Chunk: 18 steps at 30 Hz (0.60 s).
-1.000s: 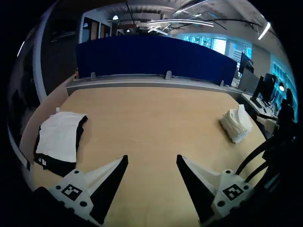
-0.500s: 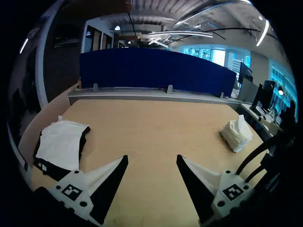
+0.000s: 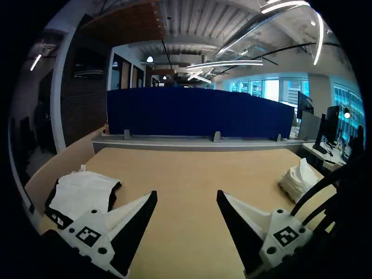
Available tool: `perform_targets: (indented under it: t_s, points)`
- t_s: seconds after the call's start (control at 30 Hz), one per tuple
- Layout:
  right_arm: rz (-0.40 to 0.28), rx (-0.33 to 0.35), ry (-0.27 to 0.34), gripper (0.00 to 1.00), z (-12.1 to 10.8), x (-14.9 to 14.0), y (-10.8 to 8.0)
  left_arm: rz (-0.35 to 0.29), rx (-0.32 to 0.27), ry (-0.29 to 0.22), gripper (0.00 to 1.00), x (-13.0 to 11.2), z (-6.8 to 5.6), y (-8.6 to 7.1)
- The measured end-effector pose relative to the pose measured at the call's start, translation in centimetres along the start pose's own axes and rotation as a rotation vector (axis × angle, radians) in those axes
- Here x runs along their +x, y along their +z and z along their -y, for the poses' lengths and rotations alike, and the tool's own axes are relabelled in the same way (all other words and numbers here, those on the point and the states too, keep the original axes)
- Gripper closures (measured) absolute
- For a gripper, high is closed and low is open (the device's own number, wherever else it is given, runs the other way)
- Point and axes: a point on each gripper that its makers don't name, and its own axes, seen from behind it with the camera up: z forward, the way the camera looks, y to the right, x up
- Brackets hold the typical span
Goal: Fold towel
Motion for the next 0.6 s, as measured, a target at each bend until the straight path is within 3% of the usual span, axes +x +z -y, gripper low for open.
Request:
perform_targets:
  t_s: [0.37,0.6]
  points:
    - [-0.021,-0.007,-0.028,0.0,0.2,-0.7,-0.4,-0.142,0.031,0.022,0.05,1.4,1.0,0.0]
    - [0.04,-0.036,-0.053,0.0,-0.4,-2.4,-1.2,-0.188,0.053,0.043,0.05,0.6,1.1,0.7]
